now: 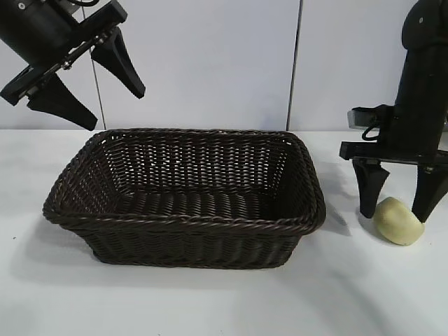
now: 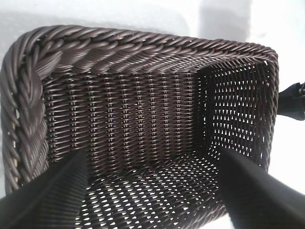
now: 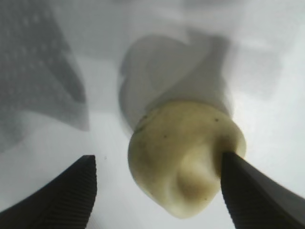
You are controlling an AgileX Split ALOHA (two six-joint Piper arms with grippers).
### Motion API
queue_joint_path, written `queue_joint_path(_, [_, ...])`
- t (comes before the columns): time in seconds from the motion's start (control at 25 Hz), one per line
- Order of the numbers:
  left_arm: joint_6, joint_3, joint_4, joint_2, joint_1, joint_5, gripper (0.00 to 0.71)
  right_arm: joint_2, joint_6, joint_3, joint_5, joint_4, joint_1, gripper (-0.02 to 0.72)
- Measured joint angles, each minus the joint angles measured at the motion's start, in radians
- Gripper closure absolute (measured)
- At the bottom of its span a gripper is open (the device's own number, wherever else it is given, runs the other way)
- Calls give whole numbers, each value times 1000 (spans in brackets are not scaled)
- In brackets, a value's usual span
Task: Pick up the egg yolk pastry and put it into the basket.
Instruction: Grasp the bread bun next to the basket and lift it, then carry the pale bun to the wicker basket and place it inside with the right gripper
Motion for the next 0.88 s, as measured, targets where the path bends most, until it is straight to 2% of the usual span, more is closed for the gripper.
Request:
queue_joint_path(0.2, [0, 0, 0, 0, 0, 0, 161, 0, -3, 0, 0, -1, 0, 610])
queue_joint_path(0.28, [0, 0, 0, 0, 0, 0, 161, 0, -16, 0, 0, -1, 0, 650])
queue_joint_path(0.6, [0, 0, -1, 0, 0, 0, 161, -67, -27, 1, 0, 4, 0, 666])
queue_joint_path(0.88, [0, 0, -1, 0, 0, 0, 161, -286, -46, 1, 4, 75, 0, 669])
